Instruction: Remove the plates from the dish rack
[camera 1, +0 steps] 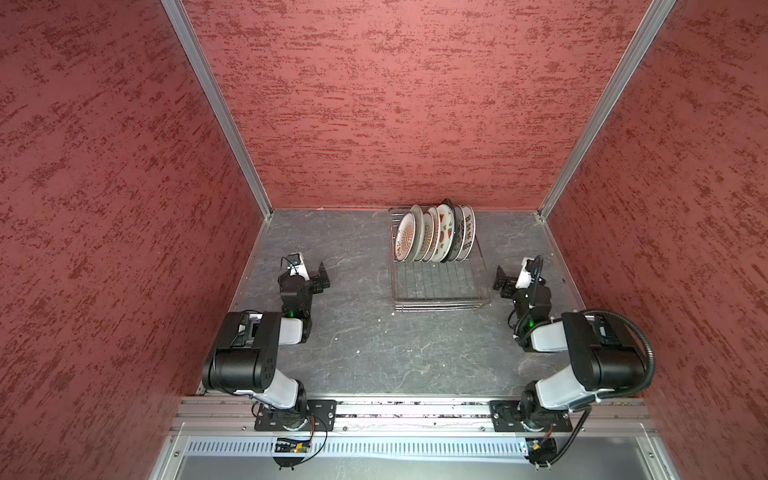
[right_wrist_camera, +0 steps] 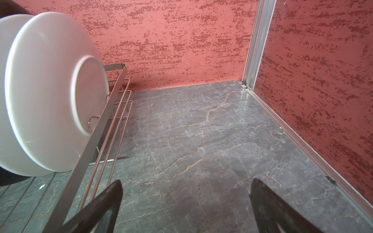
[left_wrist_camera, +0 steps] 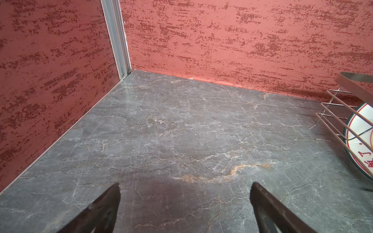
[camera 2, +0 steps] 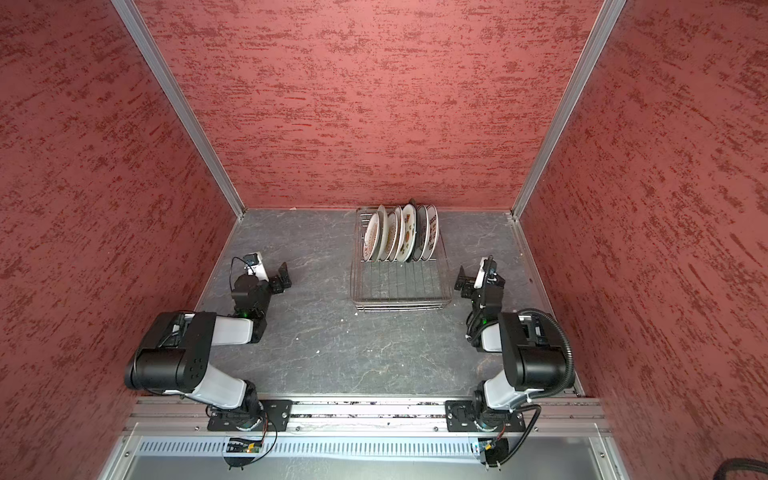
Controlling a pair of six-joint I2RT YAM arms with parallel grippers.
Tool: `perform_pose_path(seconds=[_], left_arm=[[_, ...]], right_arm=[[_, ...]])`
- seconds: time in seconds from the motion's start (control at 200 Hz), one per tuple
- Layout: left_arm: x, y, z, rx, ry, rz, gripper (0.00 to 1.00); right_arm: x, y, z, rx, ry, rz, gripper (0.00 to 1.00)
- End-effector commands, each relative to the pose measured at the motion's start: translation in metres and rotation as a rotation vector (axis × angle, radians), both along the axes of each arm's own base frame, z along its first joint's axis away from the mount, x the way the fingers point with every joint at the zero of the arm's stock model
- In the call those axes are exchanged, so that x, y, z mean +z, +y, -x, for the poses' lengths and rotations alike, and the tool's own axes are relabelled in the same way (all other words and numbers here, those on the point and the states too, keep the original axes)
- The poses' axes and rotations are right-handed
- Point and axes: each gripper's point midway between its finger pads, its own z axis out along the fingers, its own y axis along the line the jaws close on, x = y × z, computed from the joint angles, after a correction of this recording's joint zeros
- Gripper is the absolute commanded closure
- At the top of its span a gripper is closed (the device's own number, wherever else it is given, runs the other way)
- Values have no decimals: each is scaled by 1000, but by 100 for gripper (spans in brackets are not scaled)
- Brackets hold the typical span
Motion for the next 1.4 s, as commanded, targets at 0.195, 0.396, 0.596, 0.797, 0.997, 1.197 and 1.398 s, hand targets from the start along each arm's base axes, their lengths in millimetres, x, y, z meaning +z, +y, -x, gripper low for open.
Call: perform_pose_path(seconds=[0.195, 0.396, 0.596, 0.797, 0.997, 1.197, 1.398], left_arm=[[3, 0, -2, -2, -6, -19, 1], [4, -1, -2, -3, -6, -18, 0], [3, 0, -2, -11, -3, -9, 0], [3, -1, -2, -12, -6, -10, 1], [4, -1, -3, -12, -7, -11, 1], [3, -1, -2, -12, -5, -10, 1], [4, -2, -2, -14, -10, -17, 1]], right_arm=[[13, 1, -5, 20, -40, 15, 1], [13, 1, -5, 20, -38, 17, 1], [13, 1, -5, 19, -39, 16, 1], [13, 0, -5, 18, -39, 16, 1], [13, 1, -5, 19, -39, 17, 1], [13, 1, -5, 19, -38, 17, 1], [14, 1, -4, 19, -42, 17, 1]])
